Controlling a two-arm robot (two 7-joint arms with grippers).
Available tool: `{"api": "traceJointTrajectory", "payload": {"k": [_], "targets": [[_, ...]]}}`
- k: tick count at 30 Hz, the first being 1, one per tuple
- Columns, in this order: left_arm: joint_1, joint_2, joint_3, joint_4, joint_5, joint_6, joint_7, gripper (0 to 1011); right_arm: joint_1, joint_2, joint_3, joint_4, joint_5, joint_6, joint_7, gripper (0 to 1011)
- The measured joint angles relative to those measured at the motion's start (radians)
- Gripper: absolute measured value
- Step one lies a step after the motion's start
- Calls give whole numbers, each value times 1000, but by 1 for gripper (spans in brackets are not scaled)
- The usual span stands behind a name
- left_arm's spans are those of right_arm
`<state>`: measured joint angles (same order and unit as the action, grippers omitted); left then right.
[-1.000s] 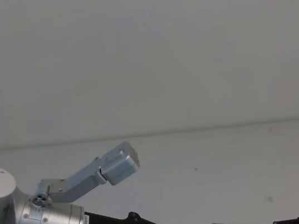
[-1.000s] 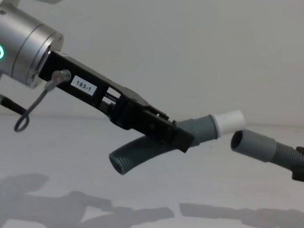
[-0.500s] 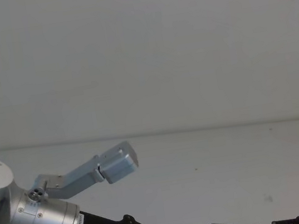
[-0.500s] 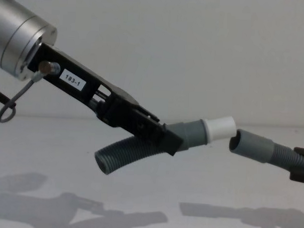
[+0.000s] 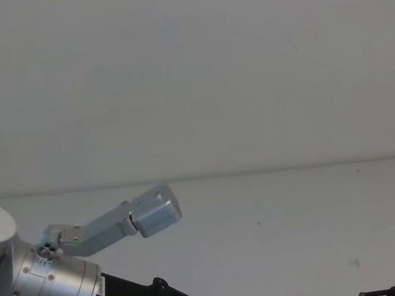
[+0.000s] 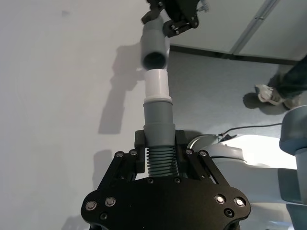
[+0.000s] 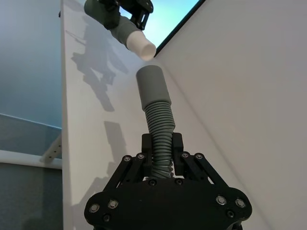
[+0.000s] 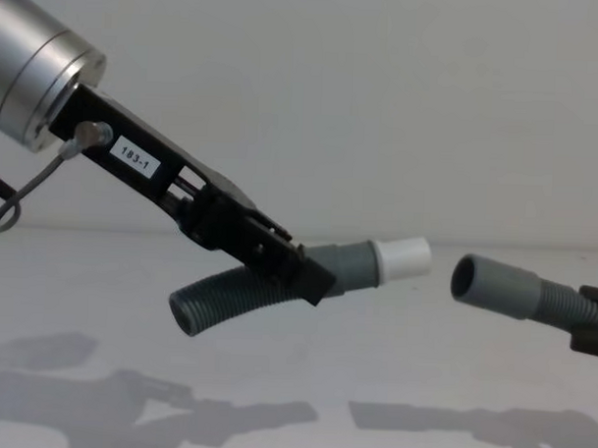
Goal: Use both hands to pick up one end of the pipe from the table, align the ends, and insert them.
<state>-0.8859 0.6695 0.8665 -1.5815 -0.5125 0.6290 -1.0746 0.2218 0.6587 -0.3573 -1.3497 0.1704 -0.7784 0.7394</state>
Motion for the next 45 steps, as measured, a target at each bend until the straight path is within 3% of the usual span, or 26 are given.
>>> {"api": "traceJointTrajectory", "payload": {"k": [10, 27, 34, 45], "targets": [[-17, -8, 17, 13, 9, 9, 14, 322, -12, -18, 24, -4, -83, -33, -62, 215], [-36, -27, 44, 36, 3, 7, 7, 322, -44, -61, 72, -44, -268, 4, -217, 215], [-42, -28, 51, 39, -2, 5, 3, 322, -41, -65, 74, -37, -305, -19, -243, 215], [-50, -28, 61, 43, -11, 4, 1, 322, -26, -65, 65, -10, -327, -79, -256, 215]]}}
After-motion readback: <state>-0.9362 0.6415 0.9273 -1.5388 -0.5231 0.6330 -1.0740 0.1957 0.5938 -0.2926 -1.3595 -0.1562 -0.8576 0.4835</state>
